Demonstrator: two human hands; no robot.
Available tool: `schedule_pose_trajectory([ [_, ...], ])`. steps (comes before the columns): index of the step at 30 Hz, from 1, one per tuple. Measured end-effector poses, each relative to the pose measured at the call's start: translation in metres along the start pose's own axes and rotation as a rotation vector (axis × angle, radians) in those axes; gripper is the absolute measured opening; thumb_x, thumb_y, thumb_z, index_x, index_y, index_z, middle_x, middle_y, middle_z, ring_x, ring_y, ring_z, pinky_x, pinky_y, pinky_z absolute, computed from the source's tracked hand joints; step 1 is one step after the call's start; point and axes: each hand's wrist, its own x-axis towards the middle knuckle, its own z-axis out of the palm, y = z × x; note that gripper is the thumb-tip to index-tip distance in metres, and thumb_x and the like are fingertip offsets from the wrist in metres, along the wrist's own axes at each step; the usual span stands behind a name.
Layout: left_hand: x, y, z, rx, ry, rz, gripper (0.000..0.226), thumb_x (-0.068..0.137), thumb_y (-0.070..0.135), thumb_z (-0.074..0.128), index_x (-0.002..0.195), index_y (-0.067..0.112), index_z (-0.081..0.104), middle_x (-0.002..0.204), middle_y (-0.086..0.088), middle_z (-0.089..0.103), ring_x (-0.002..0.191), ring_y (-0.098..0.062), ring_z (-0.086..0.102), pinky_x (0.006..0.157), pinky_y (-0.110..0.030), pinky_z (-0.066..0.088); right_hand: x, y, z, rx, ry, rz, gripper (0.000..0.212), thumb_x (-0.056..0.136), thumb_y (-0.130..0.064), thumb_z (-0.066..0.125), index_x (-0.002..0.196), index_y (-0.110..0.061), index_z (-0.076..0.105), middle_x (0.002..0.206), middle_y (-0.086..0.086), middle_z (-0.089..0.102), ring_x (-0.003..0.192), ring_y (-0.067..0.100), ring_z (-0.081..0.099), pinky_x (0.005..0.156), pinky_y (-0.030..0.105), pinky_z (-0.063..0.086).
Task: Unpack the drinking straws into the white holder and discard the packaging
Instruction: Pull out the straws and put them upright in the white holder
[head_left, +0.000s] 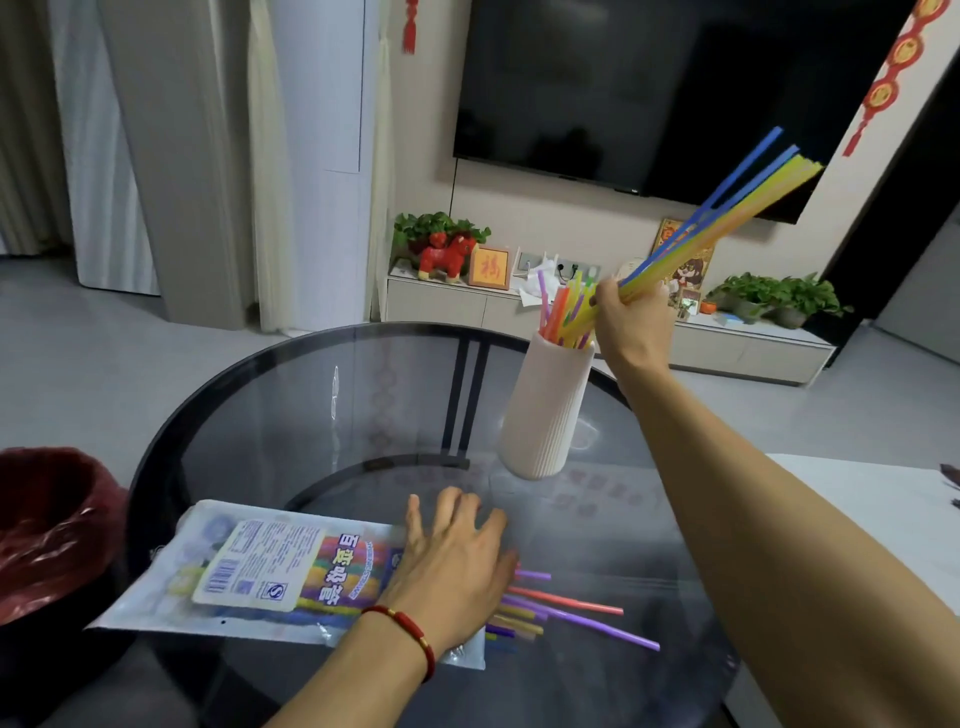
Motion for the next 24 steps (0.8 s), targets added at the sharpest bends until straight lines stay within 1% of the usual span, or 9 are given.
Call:
schedule_pose_trajectory([
  [2, -0.001, 0.002, -0.002, -0.007, 0.003, 0.004, 0.040, 0.102, 0.045, 0.033, 0.136, 0.025, 0.042, 0.144, -0.002, 0.036, 0.145, -0.024, 0.014, 0.118, -0.065, 0.003, 0.000, 0.000, 0.003, -0.097, -0.016, -0.045, 0.040, 0.096, -0.029, 0.051, 0.060, -0.012, 0.050, 0.057, 0.000, 0.054, 0.053, 0.020, 0.054, 0.053, 0.030, 0.040],
  [5, -0.002, 0.006, -0.006, -0.028, 0.003, 0.005, 0.040, 0.102, 0.044, 0.034, 0.136, 0.026, 0.041, 0.145, -0.002, 0.035, 0.146, -0.024, 0.012, 0.118, -0.066, 0.002, -0.002, 0.000, 0.006, -0.167, -0.101, -0.089, 0.035, 0.095, -0.031, 0.050, 0.067, -0.010, 0.053, 0.065, 0.009, 0.059, 0.061, 0.032, 0.056, 0.060, 0.035, 0.046],
  [11, -0.003, 0.010, -0.012, -0.057, -0.015, -0.012, 0.041, 0.102, 0.045, 0.034, 0.139, 0.027, 0.039, 0.147, -0.002, 0.035, 0.147, -0.025, 0.012, 0.119, -0.064, 0.002, 0.000, -0.011, 0.002, -0.228, -0.199, -0.075, 0.042, 0.090, -0.039, 0.056, 0.054, -0.018, 0.050, 0.058, 0.004, 0.054, 0.058, 0.030, 0.055, 0.059, 0.038, 0.048],
  [13, -0.004, 0.010, -0.014, -0.068, -0.020, -0.018, 0.042, 0.102, 0.044, 0.034, 0.141, 0.027, 0.038, 0.148, -0.002, 0.034, 0.147, -0.024, 0.010, 0.119, -0.064, 0.001, 0.001, -0.019, -0.002, -0.258, -0.191, -0.081, 0.044, 0.086, -0.042, 0.057, 0.055, -0.014, 0.047, 0.056, 0.005, 0.054, 0.061, 0.032, 0.058, 0.060, 0.040, 0.052],
  [15, -0.004, 0.010, -0.015, -0.081, -0.024, -0.020, 0.042, 0.103, 0.044, 0.034, 0.142, 0.027, 0.037, 0.149, -0.002, 0.033, 0.148, -0.024, 0.009, 0.120, -0.064, 0.000, 0.004, -0.024, -0.006, -0.277, -0.181, -0.111, 0.044, 0.083, -0.043, 0.057, 0.054, -0.013, 0.043, 0.054, 0.006, 0.051, 0.057, 0.029, 0.053, 0.056, 0.036, 0.045],
  [18, -0.004, 0.010, -0.017, -0.096, -0.039, -0.026, 0.042, 0.103, 0.043, 0.034, 0.142, 0.027, 0.037, 0.150, -0.003, 0.032, 0.149, -0.025, 0.009, 0.120, -0.064, -0.002, 0.009, -0.030, -0.011, -0.303, -0.190, -0.150, 0.043, 0.085, -0.042, 0.057, 0.053, -0.015, 0.048, 0.052, 0.004, 0.050, 0.050, 0.024, 0.046, 0.053, 0.032, 0.038],
  [20, -0.005, 0.010, -0.017, -0.095, -0.047, -0.026, 0.042, 0.103, 0.043, 0.034, 0.142, 0.027, 0.037, 0.151, -0.003, 0.032, 0.149, -0.025, 0.009, 0.120, -0.064, -0.001, 0.012, -0.032, -0.013, -0.307, -0.136, -0.174, 0.037, 0.086, -0.044, 0.059, 0.063, -0.017, 0.048, 0.057, 0.002, 0.050, 0.053, 0.023, 0.044, 0.055, 0.033, 0.039],
  [21, -0.005, 0.010, -0.017, -0.096, -0.045, -0.024, 0.042, 0.103, 0.042, 0.034, 0.142, 0.027, 0.037, 0.151, -0.003, 0.032, 0.149, -0.025, 0.009, 0.120, -0.064, -0.001, 0.012, -0.034, -0.013, -0.319, -0.093, -0.186, 0.034, 0.086, -0.047, 0.061, 0.075, -0.016, 0.051, 0.065, 0.003, 0.053, 0.059, 0.025, 0.048, 0.058, 0.034, 0.041],
  [24, -0.005, 0.009, -0.017, -0.098, -0.040, -0.019, 0.042, 0.103, 0.042, 0.035, 0.142, 0.027, 0.037, 0.150, -0.003, 0.033, 0.148, -0.025, 0.010, 0.120, -0.064, -0.001, 0.014, -0.035, -0.012, -0.236, -0.055, -0.227, 0.052, 0.087, -0.042, 0.072, 0.123, -0.012, 0.048, 0.109, 0.010, 0.059, 0.094, 0.026, 0.059, 0.077, 0.038, 0.048],
])
